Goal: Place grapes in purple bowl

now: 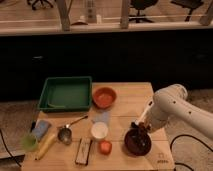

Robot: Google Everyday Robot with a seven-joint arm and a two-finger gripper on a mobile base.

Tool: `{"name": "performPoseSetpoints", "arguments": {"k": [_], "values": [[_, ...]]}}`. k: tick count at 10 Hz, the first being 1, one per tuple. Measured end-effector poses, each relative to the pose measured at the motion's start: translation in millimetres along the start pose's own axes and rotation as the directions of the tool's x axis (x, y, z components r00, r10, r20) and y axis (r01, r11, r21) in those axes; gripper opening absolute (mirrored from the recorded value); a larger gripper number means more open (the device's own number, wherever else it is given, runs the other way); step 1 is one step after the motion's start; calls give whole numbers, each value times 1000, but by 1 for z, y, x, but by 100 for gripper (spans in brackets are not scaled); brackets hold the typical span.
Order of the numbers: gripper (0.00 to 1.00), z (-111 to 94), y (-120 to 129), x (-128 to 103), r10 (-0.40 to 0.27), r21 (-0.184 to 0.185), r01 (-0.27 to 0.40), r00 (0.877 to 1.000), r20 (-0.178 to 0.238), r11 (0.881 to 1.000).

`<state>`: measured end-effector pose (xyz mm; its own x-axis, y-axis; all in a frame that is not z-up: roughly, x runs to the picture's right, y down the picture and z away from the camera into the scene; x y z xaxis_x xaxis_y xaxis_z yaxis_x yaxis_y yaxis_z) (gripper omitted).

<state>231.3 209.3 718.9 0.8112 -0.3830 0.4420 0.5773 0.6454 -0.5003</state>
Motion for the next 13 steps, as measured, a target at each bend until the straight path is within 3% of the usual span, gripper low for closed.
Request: {"name": "performPoseSetpoints", "arguments": {"k": [13], "values": [[6,-3,6,-8,-81,-15,81,997,12,997]]}}
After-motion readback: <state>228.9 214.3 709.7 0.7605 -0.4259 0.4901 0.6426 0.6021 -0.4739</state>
